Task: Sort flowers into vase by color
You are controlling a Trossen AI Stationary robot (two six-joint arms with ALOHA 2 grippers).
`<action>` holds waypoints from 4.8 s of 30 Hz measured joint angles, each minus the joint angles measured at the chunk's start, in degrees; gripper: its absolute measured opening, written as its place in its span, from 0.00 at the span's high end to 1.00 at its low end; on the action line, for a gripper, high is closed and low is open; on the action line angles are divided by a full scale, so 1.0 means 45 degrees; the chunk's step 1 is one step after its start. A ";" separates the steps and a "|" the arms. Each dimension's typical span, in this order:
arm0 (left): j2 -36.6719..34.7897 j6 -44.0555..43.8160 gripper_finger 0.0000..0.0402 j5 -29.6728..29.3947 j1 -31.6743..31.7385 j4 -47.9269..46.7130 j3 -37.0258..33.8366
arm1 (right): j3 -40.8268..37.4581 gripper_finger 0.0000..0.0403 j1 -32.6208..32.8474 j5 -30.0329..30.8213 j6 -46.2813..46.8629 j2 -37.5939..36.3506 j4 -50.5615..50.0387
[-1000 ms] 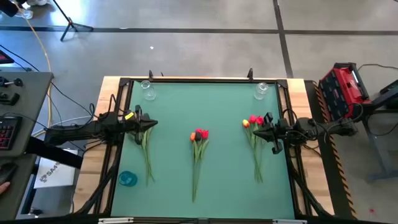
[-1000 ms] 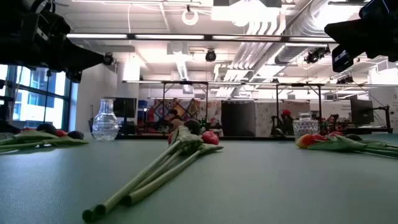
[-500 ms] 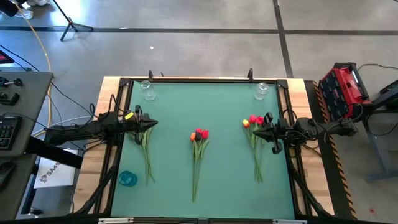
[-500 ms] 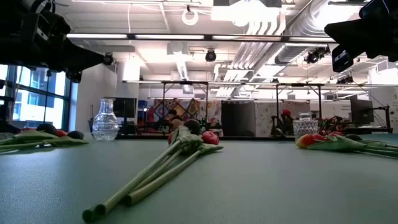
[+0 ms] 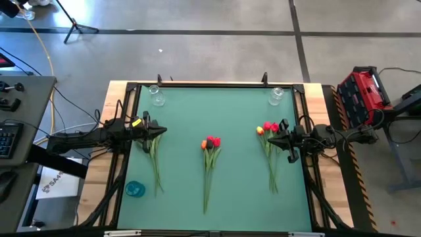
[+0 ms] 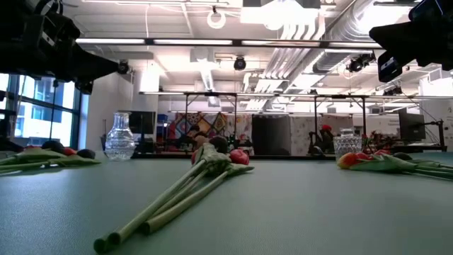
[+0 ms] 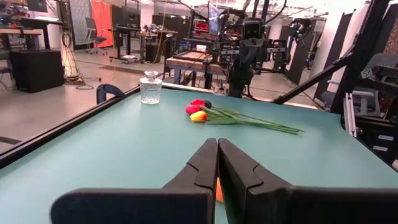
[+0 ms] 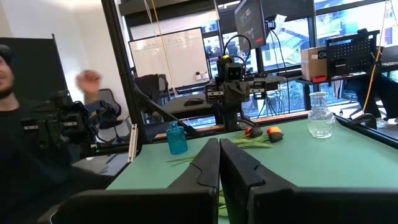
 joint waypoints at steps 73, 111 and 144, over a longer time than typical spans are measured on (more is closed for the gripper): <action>0.1945 -0.1844 0.81 -0.3188 0.0012 0.2118 -0.0007 | 0.3042 1.00 -0.1613 0.6534 0.5698 0.3247 -0.3436; 0.2954 -0.0071 0.84 -0.5238 0.0448 0.2339 -0.0007 | 0.6786 0.59 -0.6485 -0.0155 1.0529 0.9755 -1.2172; 0.3314 -0.3480 0.85 -0.3200 0.0308 0.0403 0.0007 | 0.6762 0.82 -0.5680 0.0612 1.2640 1.4488 -1.4149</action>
